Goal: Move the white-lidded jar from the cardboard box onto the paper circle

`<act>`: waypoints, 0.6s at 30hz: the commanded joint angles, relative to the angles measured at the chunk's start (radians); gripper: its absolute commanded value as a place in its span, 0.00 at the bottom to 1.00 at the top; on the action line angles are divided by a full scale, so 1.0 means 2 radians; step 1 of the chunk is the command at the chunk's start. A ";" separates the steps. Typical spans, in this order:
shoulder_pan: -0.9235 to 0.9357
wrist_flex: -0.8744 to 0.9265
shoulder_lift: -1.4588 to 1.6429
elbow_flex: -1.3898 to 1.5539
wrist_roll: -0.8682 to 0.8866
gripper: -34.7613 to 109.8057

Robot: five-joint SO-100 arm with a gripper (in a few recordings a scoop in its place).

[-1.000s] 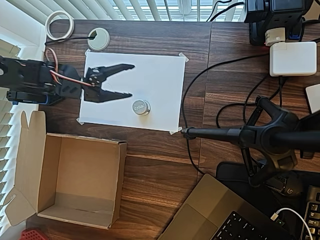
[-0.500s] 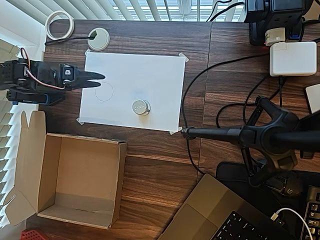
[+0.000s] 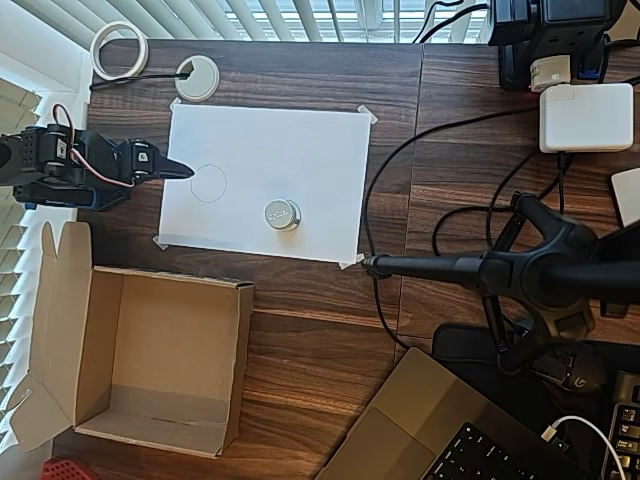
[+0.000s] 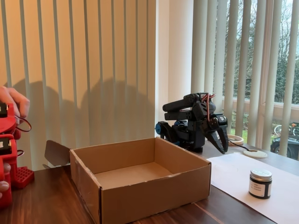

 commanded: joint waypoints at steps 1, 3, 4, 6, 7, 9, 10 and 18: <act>-0.007 0.004 0.032 -0.005 -0.005 0.24; -0.012 0.004 0.032 -0.005 -0.009 0.24; -0.014 0.004 0.032 -0.005 -0.012 0.24; -0.019 0.003 0.032 -0.005 -0.018 0.25; -0.021 0.002 0.032 -0.005 -0.020 0.25; -0.021 0.002 0.032 -0.005 -0.020 0.24; -0.021 0.002 0.032 -0.005 -0.020 0.24; -0.021 0.002 0.032 -0.005 -0.020 0.24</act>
